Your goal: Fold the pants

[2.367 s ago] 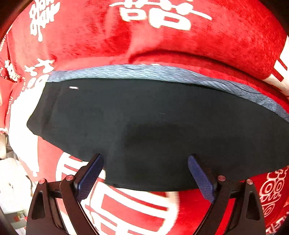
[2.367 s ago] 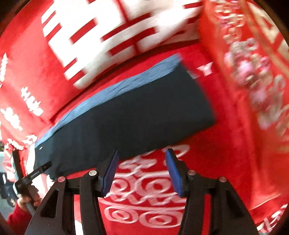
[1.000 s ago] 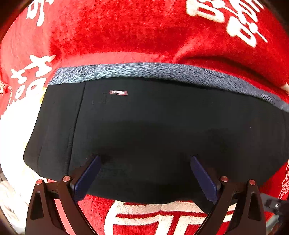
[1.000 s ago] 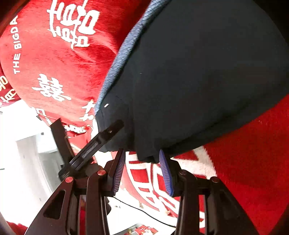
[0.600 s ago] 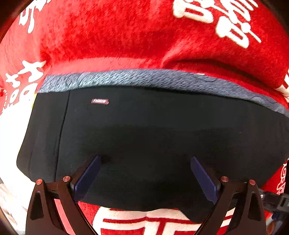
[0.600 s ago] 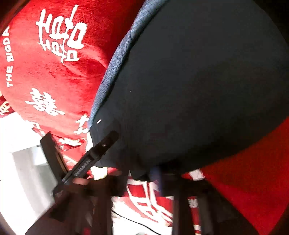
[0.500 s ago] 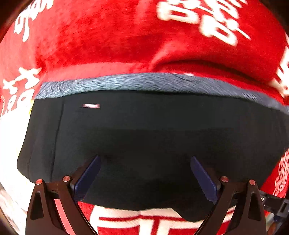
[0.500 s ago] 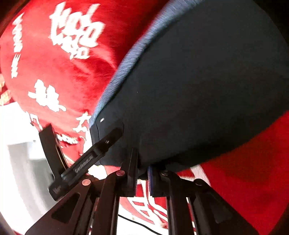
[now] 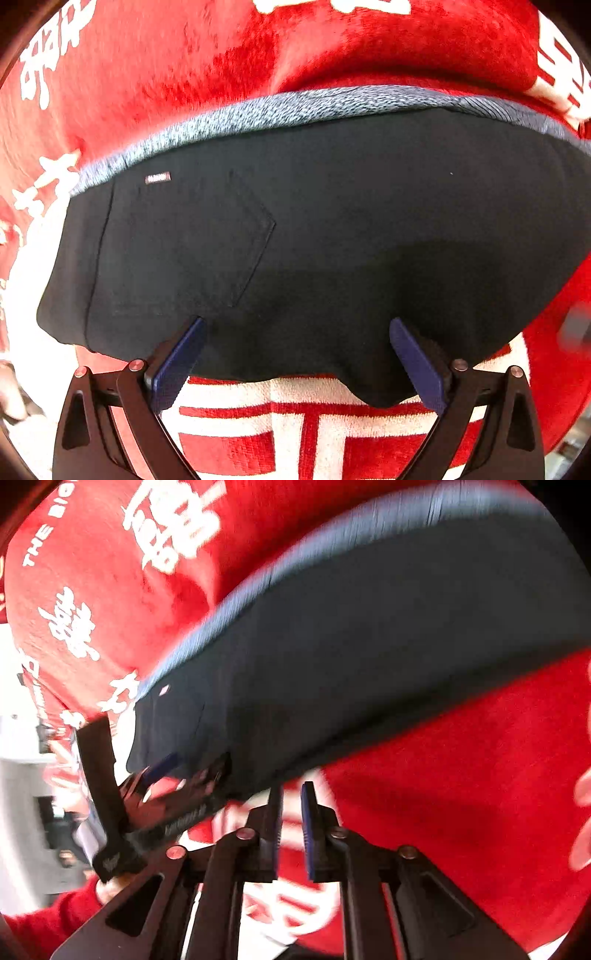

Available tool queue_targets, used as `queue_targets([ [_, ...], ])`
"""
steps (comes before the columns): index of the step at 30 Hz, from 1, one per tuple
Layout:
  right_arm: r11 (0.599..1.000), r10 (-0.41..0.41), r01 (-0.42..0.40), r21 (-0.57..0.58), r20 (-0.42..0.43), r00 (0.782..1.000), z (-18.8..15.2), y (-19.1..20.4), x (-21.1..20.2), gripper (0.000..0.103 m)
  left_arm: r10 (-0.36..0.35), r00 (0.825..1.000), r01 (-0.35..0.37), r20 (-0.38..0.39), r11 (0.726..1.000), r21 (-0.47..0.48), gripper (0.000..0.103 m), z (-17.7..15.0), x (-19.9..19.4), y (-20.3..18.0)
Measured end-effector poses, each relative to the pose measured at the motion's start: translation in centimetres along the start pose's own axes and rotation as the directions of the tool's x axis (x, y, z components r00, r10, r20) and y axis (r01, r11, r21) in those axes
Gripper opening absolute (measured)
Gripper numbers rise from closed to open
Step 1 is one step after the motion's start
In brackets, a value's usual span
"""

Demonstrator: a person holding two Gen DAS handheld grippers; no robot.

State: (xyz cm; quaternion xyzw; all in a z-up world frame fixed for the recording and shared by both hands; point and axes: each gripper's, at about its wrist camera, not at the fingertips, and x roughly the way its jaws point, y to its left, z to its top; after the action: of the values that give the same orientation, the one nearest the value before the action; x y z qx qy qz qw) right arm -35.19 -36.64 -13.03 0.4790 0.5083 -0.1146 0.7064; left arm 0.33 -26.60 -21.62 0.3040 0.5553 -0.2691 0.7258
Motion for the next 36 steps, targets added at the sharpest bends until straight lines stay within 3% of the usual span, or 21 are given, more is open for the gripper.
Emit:
queue_targets([
  [3,0.989,-0.115,0.121,-0.083,0.072,0.991,3.5,0.0,-1.3,0.015,0.007,1.0,-0.007,-0.006,1.0,-0.014,0.1,-0.2,-0.2,-0.4],
  [5,0.968,-0.208,0.214,-0.128,0.059,0.976,5.1,-0.8,-0.4,0.015,-0.003,1.0,0.003,-0.014,1.0,-0.03,0.1,-0.5,-0.4,-0.5],
  [7,0.957,-0.238,0.24,-0.163,0.032,0.971,4.9,-1.5,1.0,0.014,-0.001,1.0,0.0,-0.016,1.0,-0.031,0.1,-0.5,-0.3,-0.5],
  [12,0.914,-0.31,0.321,-0.246,0.086,0.947,2.8,-0.1,0.5,0.014,0.05,0.999,-0.05,0.001,0.999,0.008,0.1,-1.7,-1.2,-2.1],
  [15,0.929,-0.287,0.293,-0.224,0.061,0.956,2.8,-0.4,0.1,0.014,0.047,0.998,-0.047,-0.036,0.999,-0.01,0.1,-1.9,-2.3,-3.0],
  [18,0.966,-0.211,0.212,-0.149,0.025,0.977,2.8,-1.3,-1.0,0.015,0.002,0.999,-0.003,-0.042,0.999,-0.038,0.1,-1.3,-4.7,-3.3],
  [20,0.97,-0.211,0.214,-0.116,0.033,0.977,1.4,-2.9,-2.5,0.016,-0.012,0.999,0.011,-0.037,0.999,-0.038,0.1,-1.3,-6.0,-4.2],
  [23,0.979,-0.198,0.2,-0.038,0.044,0.979,0.5,-5.1,-4.4,0.029,-0.031,0.999,0.03,-0.036,0.999,-0.018,0.1,-0.9,-7.3,-6.1],
  [24,0.98,-0.197,0.198,-0.018,0.047,0.979,0.2,-5.6,-4.7,0.034,-0.041,0.998,0.041,-0.038,0.999,-0.006,0.1,-0.7,-7.6,-7.3],
  [30,0.976,-0.204,0.198,0.095,0.066,0.977,-0.2,-9.8,-7.3,0.04,-0.083,0.996,0.085,-0.023,0.994,0.074,0.1,0.3,-9.0,-14.2],
  [36,0.969,-0.184,0.166,0.185,0.085,0.979,-0.7,-14.0,-10.2,0.049,-0.123,0.992,0.125,-0.025,0.987,0.098,0.1,1.6,-9.8,-20.0],
])
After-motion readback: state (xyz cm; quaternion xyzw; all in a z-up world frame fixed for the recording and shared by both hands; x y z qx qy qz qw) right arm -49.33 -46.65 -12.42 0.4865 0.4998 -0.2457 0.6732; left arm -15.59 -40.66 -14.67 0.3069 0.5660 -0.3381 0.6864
